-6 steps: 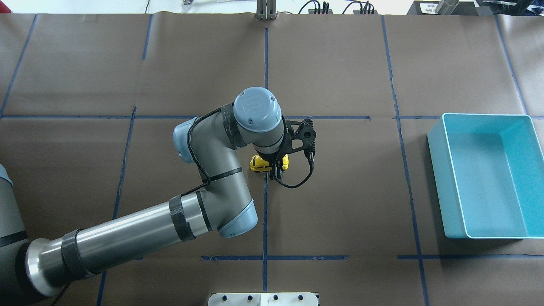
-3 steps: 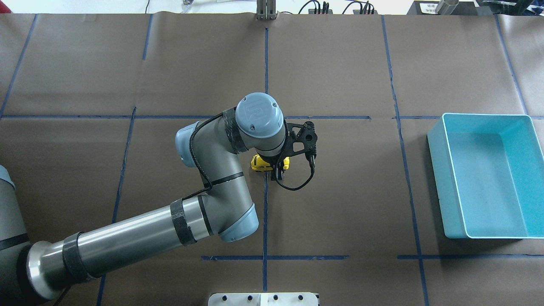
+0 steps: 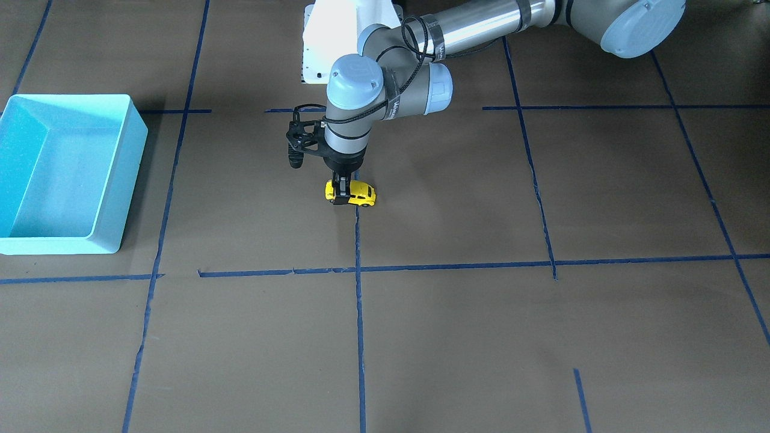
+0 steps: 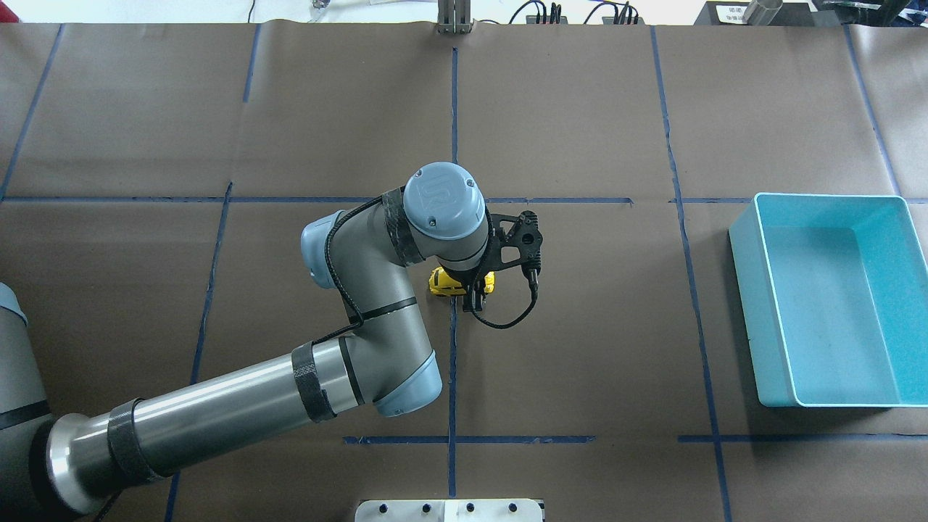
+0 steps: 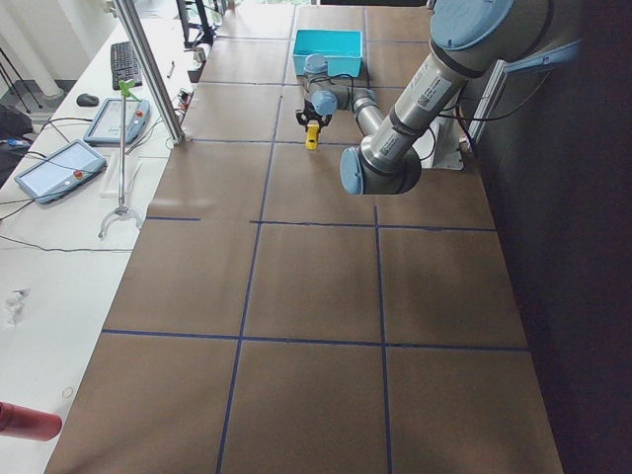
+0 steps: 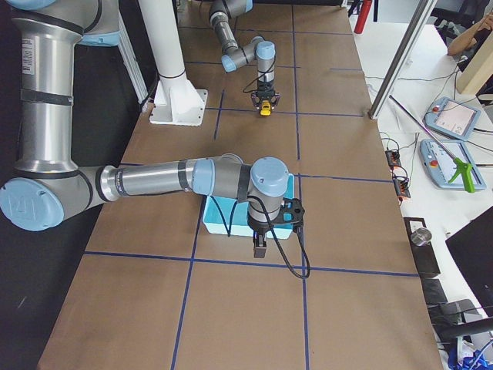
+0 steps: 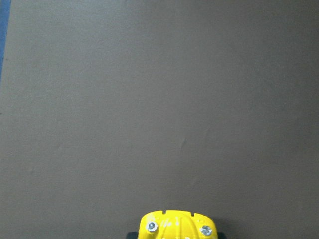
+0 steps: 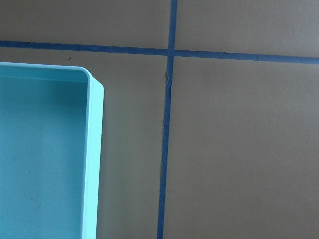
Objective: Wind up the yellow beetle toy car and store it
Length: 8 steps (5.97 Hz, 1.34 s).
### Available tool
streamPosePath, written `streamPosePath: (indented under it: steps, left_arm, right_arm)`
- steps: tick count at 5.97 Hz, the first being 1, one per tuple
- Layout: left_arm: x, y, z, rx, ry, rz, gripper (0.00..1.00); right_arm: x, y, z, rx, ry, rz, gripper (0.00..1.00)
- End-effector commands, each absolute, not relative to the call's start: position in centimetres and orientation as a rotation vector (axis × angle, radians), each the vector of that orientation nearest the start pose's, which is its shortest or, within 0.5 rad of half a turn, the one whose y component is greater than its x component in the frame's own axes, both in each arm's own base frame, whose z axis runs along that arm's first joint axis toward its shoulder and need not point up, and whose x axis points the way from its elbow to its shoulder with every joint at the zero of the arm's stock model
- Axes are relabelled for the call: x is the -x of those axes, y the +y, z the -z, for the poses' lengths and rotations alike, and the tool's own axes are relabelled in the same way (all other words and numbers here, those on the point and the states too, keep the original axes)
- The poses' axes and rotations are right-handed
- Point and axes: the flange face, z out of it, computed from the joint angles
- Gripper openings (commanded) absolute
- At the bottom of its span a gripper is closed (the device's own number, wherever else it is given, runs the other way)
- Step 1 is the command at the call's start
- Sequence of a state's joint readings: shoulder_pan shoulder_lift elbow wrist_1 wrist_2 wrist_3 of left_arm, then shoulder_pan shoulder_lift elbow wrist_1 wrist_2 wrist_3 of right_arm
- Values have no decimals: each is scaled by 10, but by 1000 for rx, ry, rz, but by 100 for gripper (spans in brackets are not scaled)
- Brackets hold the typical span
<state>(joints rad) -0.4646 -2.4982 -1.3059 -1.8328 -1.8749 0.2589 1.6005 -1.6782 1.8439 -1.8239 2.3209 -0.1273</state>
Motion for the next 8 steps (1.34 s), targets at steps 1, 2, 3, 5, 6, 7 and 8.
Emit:
streamPosePath:
  steps: [1,2,3,5,6,7,8]
  left_arm:
    - [-657,-445,-156,-800,686,-1386,0]
    - [-657,-445,-156,-803,687,-1386,0]
    - [-658,-444,-159,-804,688,-1387,0]
    - [-658,-444,-163,-797,690,-1386,0]
    - [-658,-444,-166,-791,692,-1386,0]
    - [-657,-443,-167,-790,695,-1386,0]
    - [-658,-441,-171,-778,711,-1394,0]
  right_arm:
    - [-78,-432,-602,24,-754,61,100]
    - [-78,-432,-602,26,-754,60,100]
    - [-77,-432,-602,25,-754,62,100]
    - [-77,-432,-602,25,-754,62,100]
    - [-77,-432,-602,26,-754,63,100]
    - [-77,-432,-602,26,-754,64,100]
    - [-77,-432,-602,26,-754,64,100]
